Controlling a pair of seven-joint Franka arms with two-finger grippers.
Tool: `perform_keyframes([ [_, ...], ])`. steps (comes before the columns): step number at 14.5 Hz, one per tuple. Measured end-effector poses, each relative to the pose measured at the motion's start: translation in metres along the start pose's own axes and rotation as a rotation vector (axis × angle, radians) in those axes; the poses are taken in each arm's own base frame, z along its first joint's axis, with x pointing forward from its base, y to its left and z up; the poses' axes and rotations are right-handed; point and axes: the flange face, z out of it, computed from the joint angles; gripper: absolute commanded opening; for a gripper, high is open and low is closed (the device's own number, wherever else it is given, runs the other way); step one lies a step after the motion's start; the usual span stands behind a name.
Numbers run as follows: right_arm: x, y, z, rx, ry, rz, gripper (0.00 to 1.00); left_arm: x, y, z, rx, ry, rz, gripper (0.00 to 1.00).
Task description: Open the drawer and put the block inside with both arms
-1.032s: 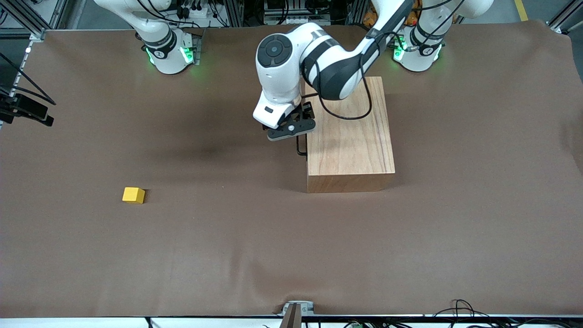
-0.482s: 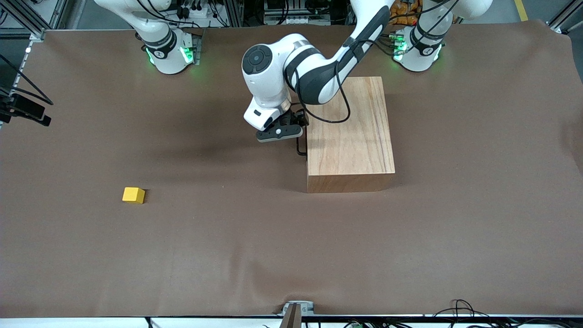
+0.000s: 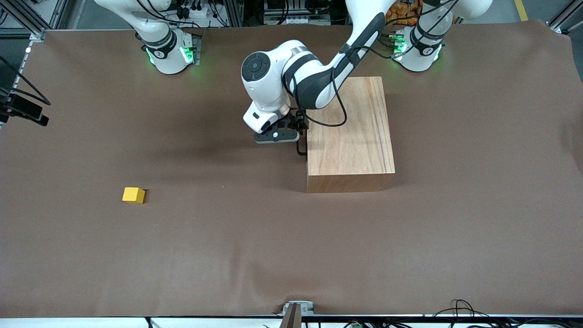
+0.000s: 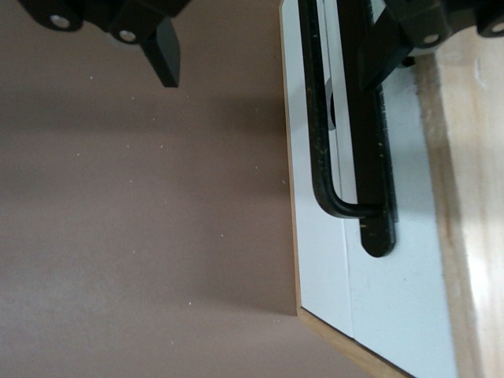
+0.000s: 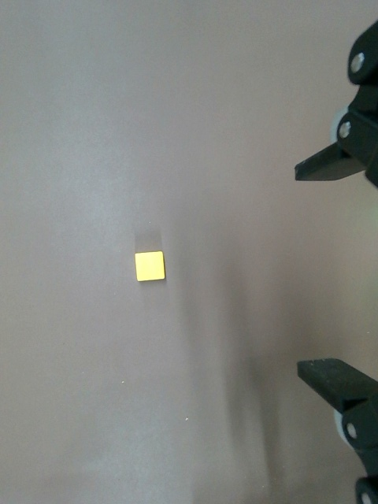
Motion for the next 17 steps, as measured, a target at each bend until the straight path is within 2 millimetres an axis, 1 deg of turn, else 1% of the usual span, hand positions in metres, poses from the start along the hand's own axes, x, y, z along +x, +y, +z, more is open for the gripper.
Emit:
perform_keyframes([
  [9,0.0,0.0,0.0,0.0,0.0,-0.001,1.0,-0.006,0.006,0.012,0.008,-0.019,0.055,1.0],
  [12,0.0,0.0,0.0,0.0,-0.001,-0.001,1.0,-0.01,0.01,0.019,0.012,-0.03,0.065,1.0],
  [14,0.0,0.0,0.0,0.0,-0.001,-0.001,1.0,-0.011,0.012,0.028,0.02,-0.038,0.068,1.0],
  [17,0.0,0.0,0.0,0.0,-0.002,-0.001,1.0,-0.011,0.014,0.03,0.02,-0.039,0.071,1.0],
])
